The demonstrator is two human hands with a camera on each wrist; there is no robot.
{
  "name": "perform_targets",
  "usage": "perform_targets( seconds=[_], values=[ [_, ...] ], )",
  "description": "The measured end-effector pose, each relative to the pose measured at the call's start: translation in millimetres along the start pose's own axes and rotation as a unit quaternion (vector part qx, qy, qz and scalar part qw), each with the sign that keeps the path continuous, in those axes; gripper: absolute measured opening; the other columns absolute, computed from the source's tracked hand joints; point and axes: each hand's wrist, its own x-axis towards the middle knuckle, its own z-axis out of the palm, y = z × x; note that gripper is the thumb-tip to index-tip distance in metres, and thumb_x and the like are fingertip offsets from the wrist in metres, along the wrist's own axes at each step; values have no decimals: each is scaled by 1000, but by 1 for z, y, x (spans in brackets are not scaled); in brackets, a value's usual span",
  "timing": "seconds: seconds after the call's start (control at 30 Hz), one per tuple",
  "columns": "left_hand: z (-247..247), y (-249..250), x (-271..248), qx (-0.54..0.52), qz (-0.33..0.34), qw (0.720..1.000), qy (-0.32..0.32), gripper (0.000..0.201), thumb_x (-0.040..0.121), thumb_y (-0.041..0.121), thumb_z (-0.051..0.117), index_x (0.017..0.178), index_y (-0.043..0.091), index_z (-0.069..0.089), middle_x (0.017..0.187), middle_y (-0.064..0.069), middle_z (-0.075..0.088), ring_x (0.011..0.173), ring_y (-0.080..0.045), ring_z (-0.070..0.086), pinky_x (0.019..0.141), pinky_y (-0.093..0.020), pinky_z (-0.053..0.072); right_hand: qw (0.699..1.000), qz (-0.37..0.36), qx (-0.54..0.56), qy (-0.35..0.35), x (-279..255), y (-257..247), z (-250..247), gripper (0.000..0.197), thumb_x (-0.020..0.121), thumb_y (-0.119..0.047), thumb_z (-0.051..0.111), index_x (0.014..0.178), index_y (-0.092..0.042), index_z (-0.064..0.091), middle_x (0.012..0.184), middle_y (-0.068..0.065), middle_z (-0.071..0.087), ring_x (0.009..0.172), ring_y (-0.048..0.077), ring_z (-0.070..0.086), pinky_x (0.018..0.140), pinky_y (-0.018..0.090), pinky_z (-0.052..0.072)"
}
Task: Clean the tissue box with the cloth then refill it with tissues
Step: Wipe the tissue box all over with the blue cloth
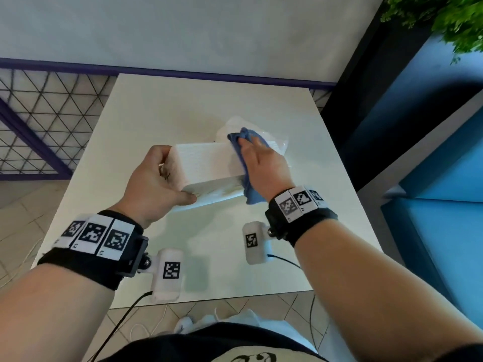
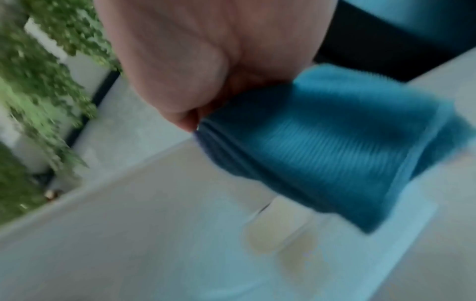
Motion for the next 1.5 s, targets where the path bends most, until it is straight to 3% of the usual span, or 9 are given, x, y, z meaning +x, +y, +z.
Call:
perform_targets(
  seconds=[0.17,0.3,0.53,0.67,0.83,1.0,1.17,1.33,1.5],
  values=[
    [4,13,5,9,24,1000,-2,78,54,8,91,115,29,46,95,20,58,78,7,58,66,-18,44,977,-77,195,38,-12,-54,3,43,104,-20,36,146,-18,39,158,3,28,147,16,20,116,24,6],
    [-3,12,5,-7,46,999,1,83,46,17,91,111,35,44,98,22,57,77,17,55,71,-20,45,956,-149,239,79,-17,-25,4,39,100,-20,42,137,-15,53,151,5,41,143,16,29,117,23,9],
    [-12,9,1,10,51,999,-8,82,44,21,87,111,40,45,103,24,53,84,18,50,79,-28,50,961,100,252,60,-11,20,-2,41,105,-26,30,144,-26,42,159,-2,26,147,11,16,115,19,4],
    [-3,13,7,28,66,997,-2,83,51,5,91,120,24,48,97,15,56,74,22,50,62,-1,37,973,-35,219,59,-14,-43,3,45,102,-30,30,146,-23,39,158,-1,27,147,14,18,120,33,6],
    [-5,14,6,-20,50,998,-10,77,45,19,92,101,46,46,94,21,61,75,17,57,66,-9,43,968,-171,177,42,-16,-43,11,43,102,-29,35,144,-28,41,159,-2,27,148,14,16,117,30,2],
    [-22,-2,4,-45,38,998,-24,84,38,21,87,106,48,47,111,21,55,98,-1,53,86,-44,52,994,15,104,41,-11,35,17,45,104,-37,25,149,-37,26,161,-4,19,150,13,10,121,39,5],
    [-37,-5,0,-90,43,993,-65,84,33,31,85,107,47,48,116,22,55,111,-6,50,79,-36,52,911,185,358,86,-10,68,16,43,104,-39,31,146,-34,37,149,0,43,138,21,38,110,24,24],
    [-50,-16,4,-198,42,976,-86,86,33,15,84,109,38,51,110,23,61,104,0,58,76,-18,54,783,115,611,24,-19,72,19,94,59,-55,84,139,-31,41,136,14,53,118,34,56,99,56,47],
    [-51,-32,2,-262,-28,958,-116,90,45,-5,85,117,37,53,115,10,63,117,-19,55,81,-24,55,861,34,503,68,-13,68,-6,106,42,-27,90,134,-19,36,126,0,55,118,15,54,105,47,45]
  ],
)
